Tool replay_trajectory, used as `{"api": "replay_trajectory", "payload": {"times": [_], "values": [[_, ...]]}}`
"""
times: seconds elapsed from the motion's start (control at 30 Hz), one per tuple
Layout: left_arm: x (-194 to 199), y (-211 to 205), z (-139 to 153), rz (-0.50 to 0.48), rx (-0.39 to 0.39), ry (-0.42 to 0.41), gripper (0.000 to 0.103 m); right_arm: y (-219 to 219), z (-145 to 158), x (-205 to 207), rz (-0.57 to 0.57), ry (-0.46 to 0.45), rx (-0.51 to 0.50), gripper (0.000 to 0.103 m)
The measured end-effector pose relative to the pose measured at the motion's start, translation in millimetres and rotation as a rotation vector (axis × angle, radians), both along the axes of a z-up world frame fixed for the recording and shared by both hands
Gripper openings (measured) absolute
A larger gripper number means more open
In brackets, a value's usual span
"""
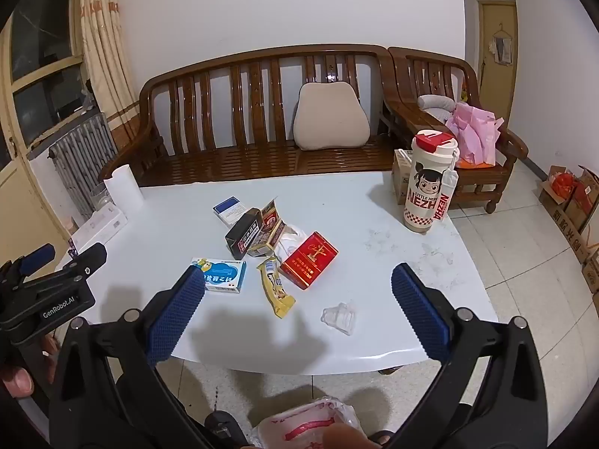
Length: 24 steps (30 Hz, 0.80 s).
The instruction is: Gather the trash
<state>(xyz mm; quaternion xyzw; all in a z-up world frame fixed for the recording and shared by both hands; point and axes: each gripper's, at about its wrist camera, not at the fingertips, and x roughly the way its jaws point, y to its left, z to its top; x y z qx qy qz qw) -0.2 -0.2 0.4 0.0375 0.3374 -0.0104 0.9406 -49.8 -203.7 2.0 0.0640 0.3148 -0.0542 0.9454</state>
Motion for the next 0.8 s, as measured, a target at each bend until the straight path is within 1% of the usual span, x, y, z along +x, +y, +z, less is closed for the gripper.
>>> {"api": "replay_trajectory", "payload": {"times": [0.1,0.17,0.2,0.43,0.53,0.8], "values": [[0.7,-0.1,0.0,0.008,-0.002,-0.001,0.096,-0.3,0.9,0.1,0.004,-0.002,0.003,0.098],[-0.9,-0.7,0.4,-0.013,-0.006,-0.001,0.096,-1.7,1.7,-0.1,0.006,-0.004,0.009,0.098],[-1.3,-1.1,0.6,-0.011,-0.005,-0.003,0.096,1.2,1.0,0.4,0.006,-0.001,-0.006,0.098],[-1.8,-1.8,-0.8,-0.015,-0.013,0.0,0.096,8.2,1.3,0.5,0.001,-0.002,-0.01,0.098],[-4.0,-5.1,-3.2,-0.015,-0.008,-0.005,0.096,6.2,1.5,-0.3,0.003,-0.004,-0.011,0.098],[-4.0,-3.1,-1.6,-0.019,-0.025,-0.002,0.096,4.7,3.2,1.2,0.009,-0.004,-0.014,0.098]]}}
